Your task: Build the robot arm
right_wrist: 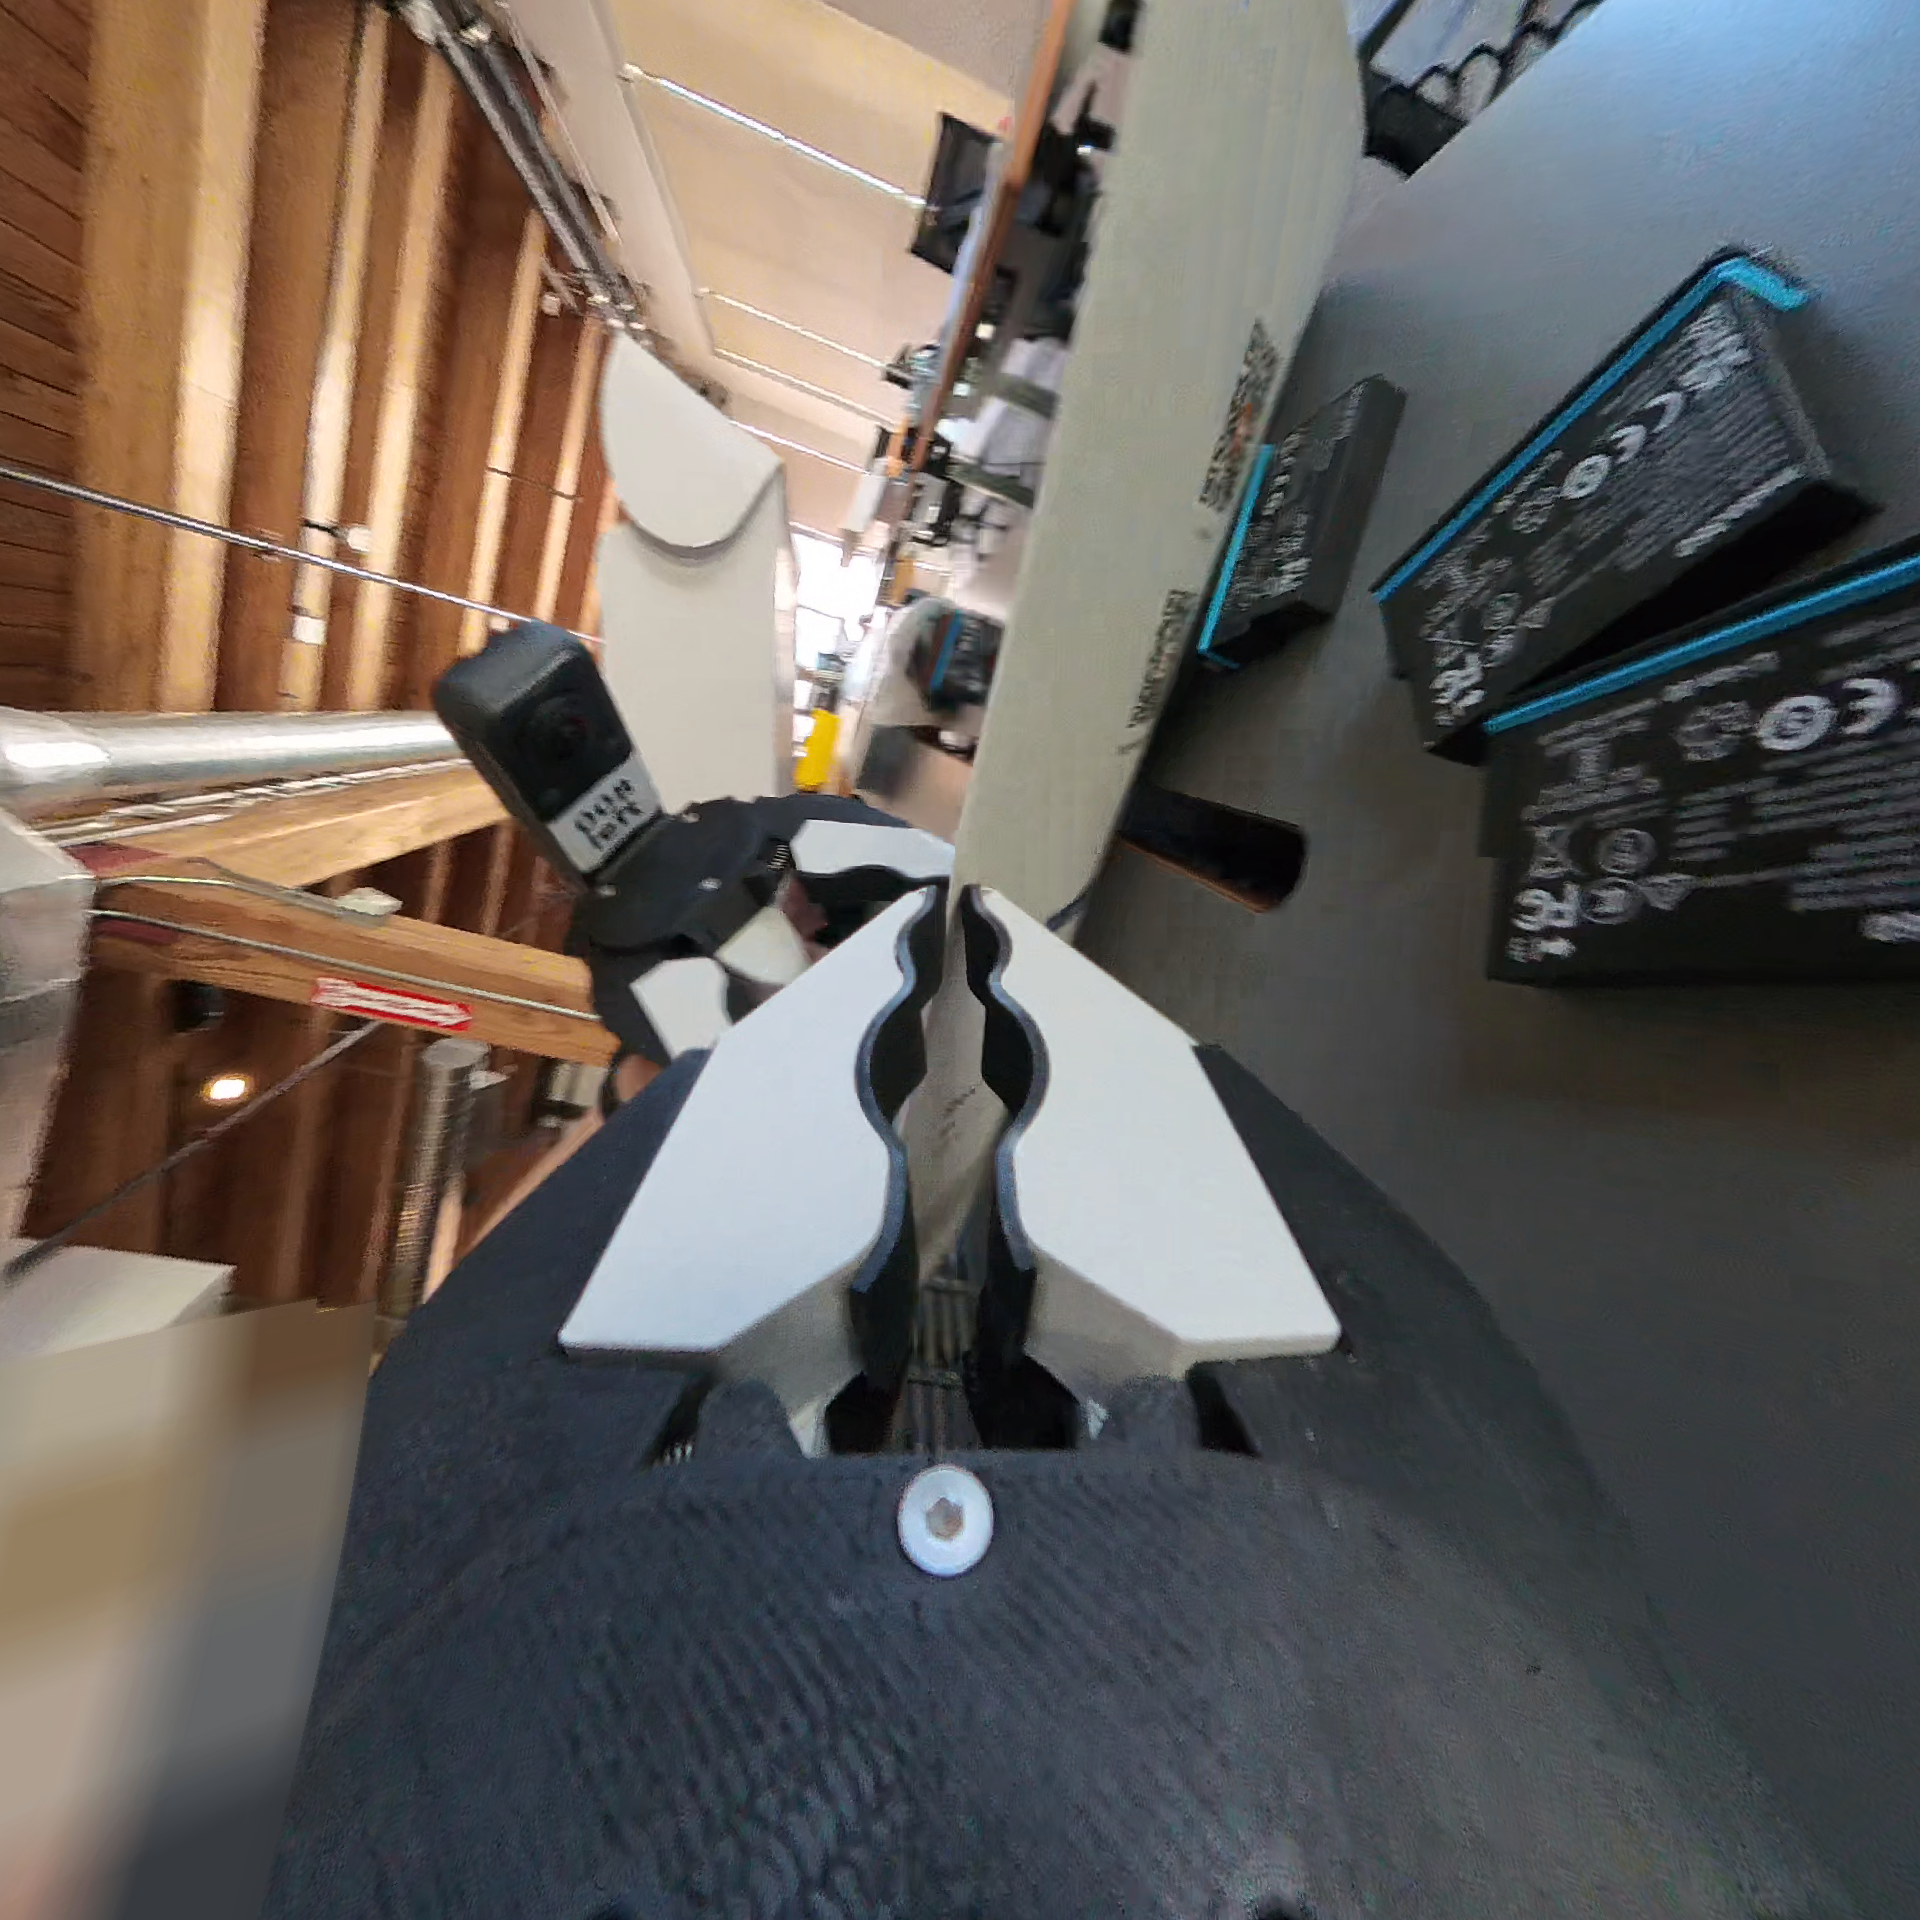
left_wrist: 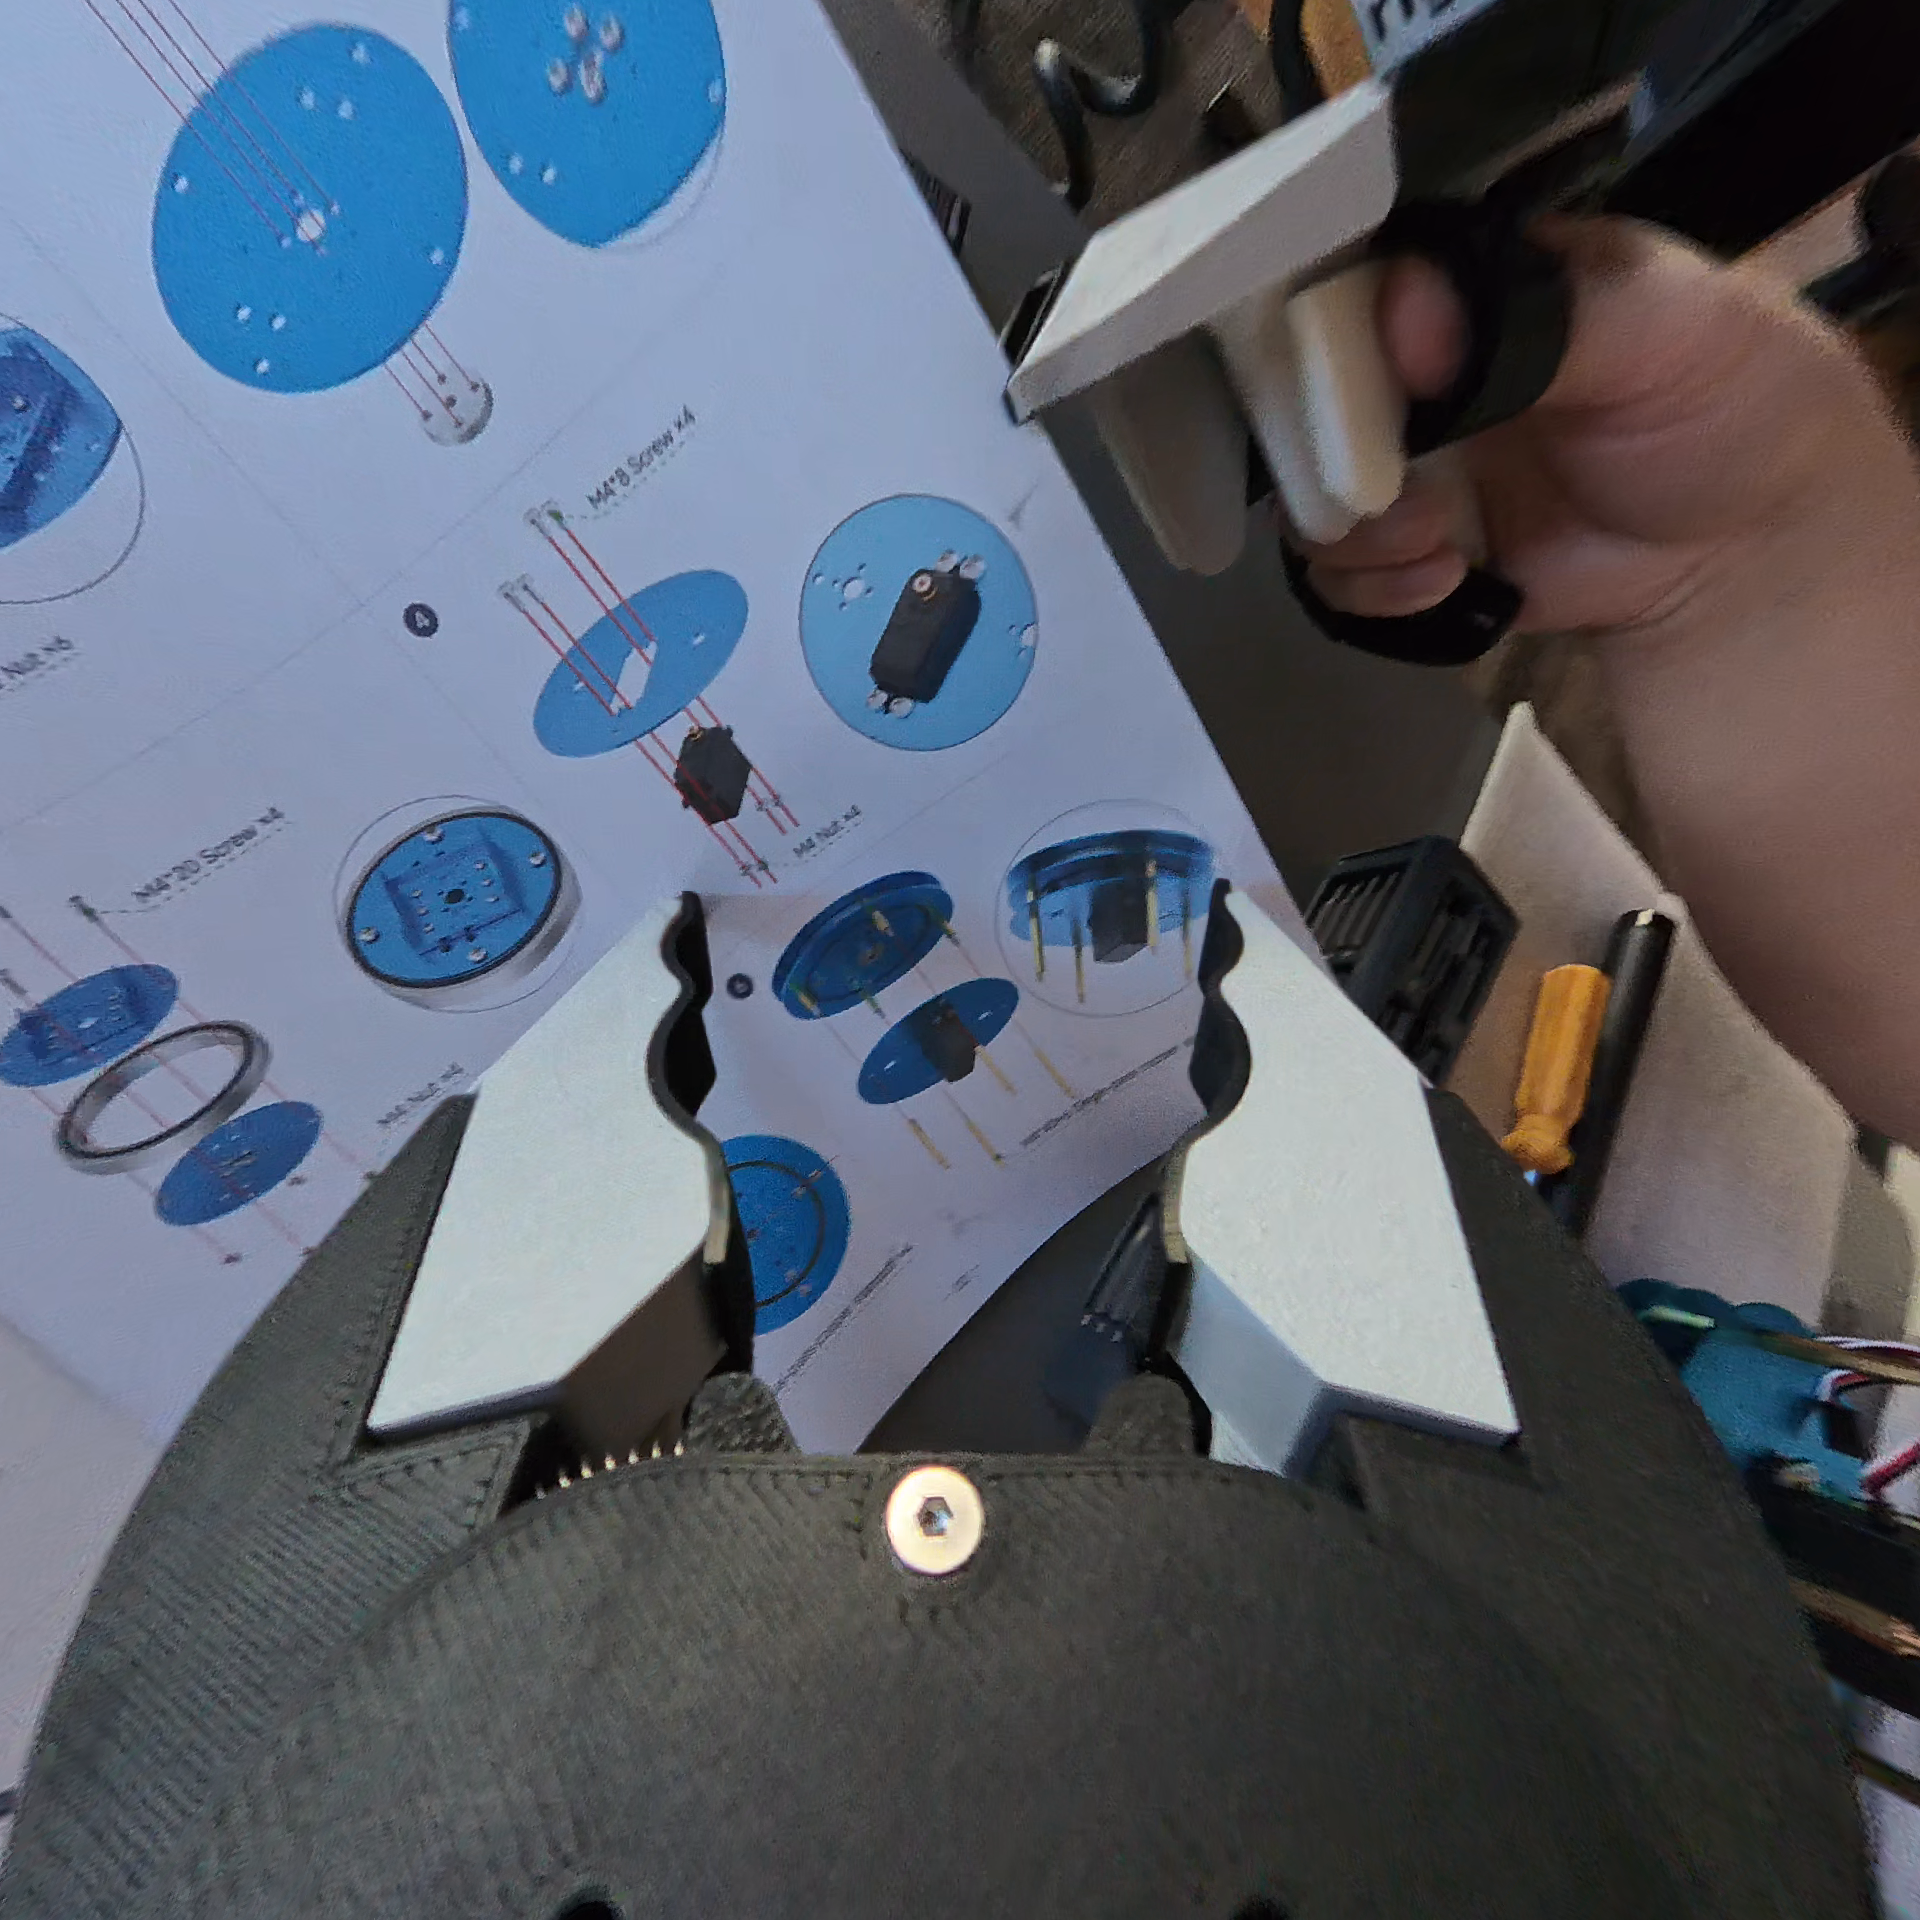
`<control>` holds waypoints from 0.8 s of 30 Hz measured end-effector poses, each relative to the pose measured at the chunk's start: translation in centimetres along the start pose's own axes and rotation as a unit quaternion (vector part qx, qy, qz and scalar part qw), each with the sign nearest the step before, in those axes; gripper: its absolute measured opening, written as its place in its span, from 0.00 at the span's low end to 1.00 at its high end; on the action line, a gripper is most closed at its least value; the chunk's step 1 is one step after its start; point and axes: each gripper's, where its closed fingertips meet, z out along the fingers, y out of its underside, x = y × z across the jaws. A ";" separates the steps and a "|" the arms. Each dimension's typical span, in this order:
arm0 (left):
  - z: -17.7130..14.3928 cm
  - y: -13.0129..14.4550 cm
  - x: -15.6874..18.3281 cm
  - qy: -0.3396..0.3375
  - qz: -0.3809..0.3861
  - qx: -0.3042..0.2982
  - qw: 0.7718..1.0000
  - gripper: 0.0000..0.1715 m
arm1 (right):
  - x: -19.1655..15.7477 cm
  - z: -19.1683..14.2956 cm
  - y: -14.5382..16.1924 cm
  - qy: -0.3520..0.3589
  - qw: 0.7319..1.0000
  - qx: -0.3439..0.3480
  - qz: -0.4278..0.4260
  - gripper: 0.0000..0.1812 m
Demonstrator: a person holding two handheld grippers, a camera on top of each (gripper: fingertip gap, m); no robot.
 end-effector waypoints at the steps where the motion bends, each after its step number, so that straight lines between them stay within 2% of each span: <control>1: -0.1 -0.4 0.7 0.022 -0.020 0.012 0.999 0.53 | 0.4 -0.3 0.1 0.018 1.000 -0.002 -0.013 0.00; 3: -0.3 -1.2 1.8 0.063 -0.070 0.031 0.995 0.46 | 0.5 -0.7 0.5 0.029 0.999 -0.006 -0.031 0.00; 5: 0.0 -1.6 2.3 0.071 -0.100 0.034 0.992 0.44 | 0.7 -1.1 0.7 0.029 0.999 0.002 -0.032 0.00; 9: 1.4 -1.5 2.5 0.007 -0.075 0.006 0.997 0.43 | 1.3 -1.9 0.5 0.007 1.000 0.029 0.001 0.00; 11: 2.2 -1.1 2.3 -0.045 -0.038 -0.023 0.998 0.45 | 1.7 -2.3 0.5 -0.001 0.999 0.036 0.015 0.00; 14: 3.2 -0.8 2.5 -0.086 -0.014 -0.050 0.995 0.48 | 1.4 -2.5 0.4 -0.021 0.999 0.043 0.021 0.00; 16: 3.5 -0.7 2.4 -0.104 -0.004 -0.064 0.993 0.44 | 1.4 -2.7 0.4 -0.022 0.999 0.043 0.016 0.00; 24: 3.5 -0.9 2.9 -0.050 -0.039 -0.050 0.997 0.42 | 1.3 -3.1 0.2 -0.034 0.998 0.053 0.024 0.01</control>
